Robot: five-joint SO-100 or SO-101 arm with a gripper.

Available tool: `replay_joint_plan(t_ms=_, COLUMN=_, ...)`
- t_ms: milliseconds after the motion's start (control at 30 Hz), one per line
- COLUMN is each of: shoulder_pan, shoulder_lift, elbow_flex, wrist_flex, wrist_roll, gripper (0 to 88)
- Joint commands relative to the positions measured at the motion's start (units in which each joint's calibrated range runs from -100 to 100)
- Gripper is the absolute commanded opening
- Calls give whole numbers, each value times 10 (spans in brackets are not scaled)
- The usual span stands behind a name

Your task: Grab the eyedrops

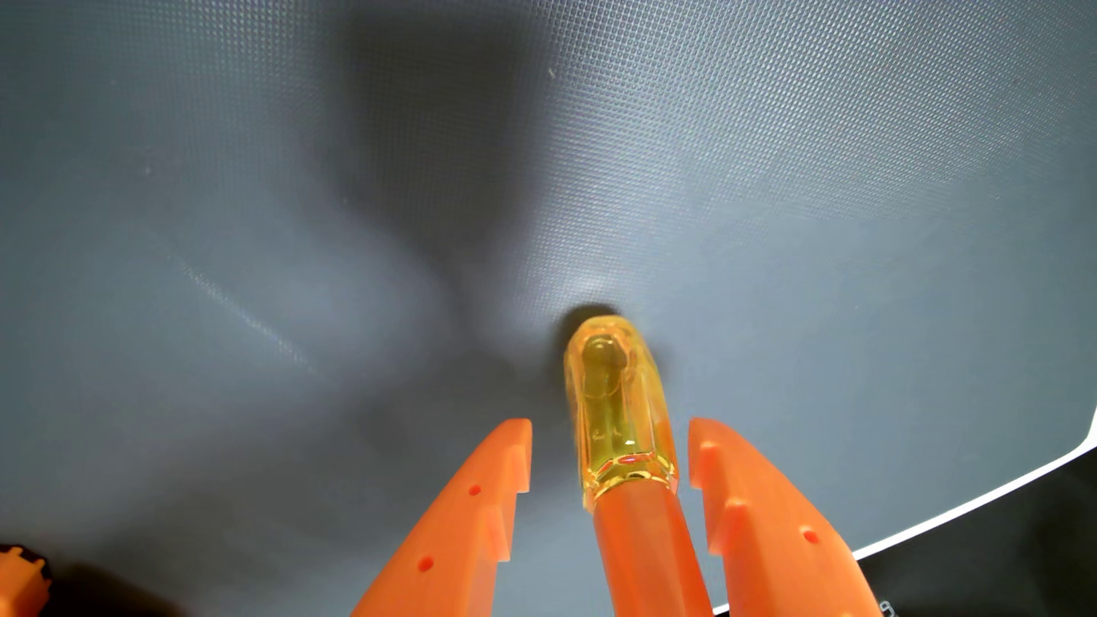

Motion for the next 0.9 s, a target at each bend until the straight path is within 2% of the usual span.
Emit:
replay_joint_plan(t_ms=0, shoulder_pan=5, shoulder_lift=-3, elbow_flex=10, wrist_flex=-14, wrist_roll=3, gripper=156)
replay_joint_plan(t_ms=867, shoulder_pan=19, shoulder_lift=-2, elbow_flex=45, wrist_flex=-50, wrist_roll=3, gripper=157)
